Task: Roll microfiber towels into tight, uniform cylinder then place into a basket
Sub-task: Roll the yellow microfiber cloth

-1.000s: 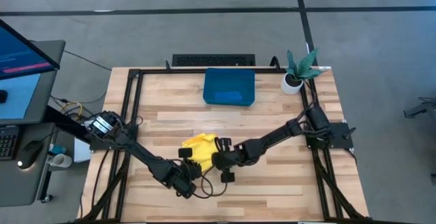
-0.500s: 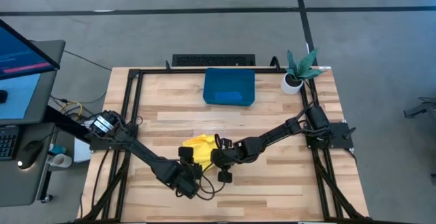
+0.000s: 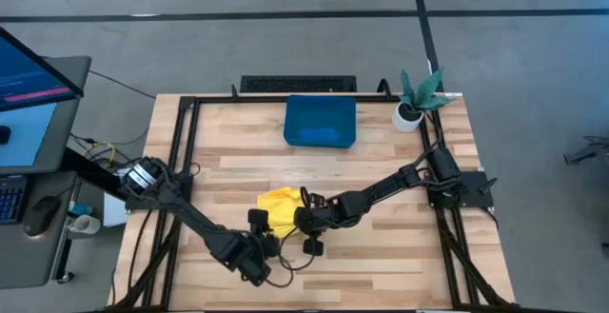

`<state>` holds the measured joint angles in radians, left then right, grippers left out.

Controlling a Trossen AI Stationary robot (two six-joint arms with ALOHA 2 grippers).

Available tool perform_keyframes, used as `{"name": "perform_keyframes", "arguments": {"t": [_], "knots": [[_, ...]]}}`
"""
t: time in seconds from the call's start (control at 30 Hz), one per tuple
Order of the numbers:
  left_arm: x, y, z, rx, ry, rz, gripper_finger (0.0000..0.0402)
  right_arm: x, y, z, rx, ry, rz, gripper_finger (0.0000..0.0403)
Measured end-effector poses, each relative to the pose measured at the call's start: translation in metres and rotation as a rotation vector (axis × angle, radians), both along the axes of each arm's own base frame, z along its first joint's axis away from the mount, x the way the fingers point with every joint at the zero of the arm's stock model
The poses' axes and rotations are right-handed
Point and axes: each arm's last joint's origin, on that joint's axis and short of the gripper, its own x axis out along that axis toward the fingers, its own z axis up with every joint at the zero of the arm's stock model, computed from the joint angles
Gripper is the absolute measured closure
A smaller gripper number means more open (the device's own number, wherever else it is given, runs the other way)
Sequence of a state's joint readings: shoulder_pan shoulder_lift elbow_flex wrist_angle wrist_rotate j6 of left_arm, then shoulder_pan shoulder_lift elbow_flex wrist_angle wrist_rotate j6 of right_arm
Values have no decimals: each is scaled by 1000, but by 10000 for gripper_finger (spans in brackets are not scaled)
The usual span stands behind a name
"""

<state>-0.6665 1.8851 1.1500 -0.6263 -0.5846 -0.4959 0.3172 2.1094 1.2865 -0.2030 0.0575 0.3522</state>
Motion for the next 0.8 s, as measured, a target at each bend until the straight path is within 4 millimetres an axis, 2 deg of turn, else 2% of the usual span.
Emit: {"name": "perform_keyframes", "arguments": {"t": [0.13, 0.3, 0.43, 0.63, 0.7, 0.8], "knots": [[-1, 14, -11, -7, 6, 83, 229, 0, 0, 0, 8, -1, 4, 378], [-2, 22, -21, -86, 7, 121, 238, 1, -1, 0, 60, 12, 2, 374], [-4, 22, -23, -124, 14, 141, 279, 1, 2, 1, 147, 35, 44, 380], [1, 15, -16, -291, 30, 57, 380, -1, 8, 1, 360, 110, 117, 374], [5, 10, -13, -390, 40, 6, 389, -1, 9, 1, 432, 133, 137, 375], [11, 8, -10, -546, 67, -35, 379, -2, 11, 1, 542, 174, 152, 381]]}}
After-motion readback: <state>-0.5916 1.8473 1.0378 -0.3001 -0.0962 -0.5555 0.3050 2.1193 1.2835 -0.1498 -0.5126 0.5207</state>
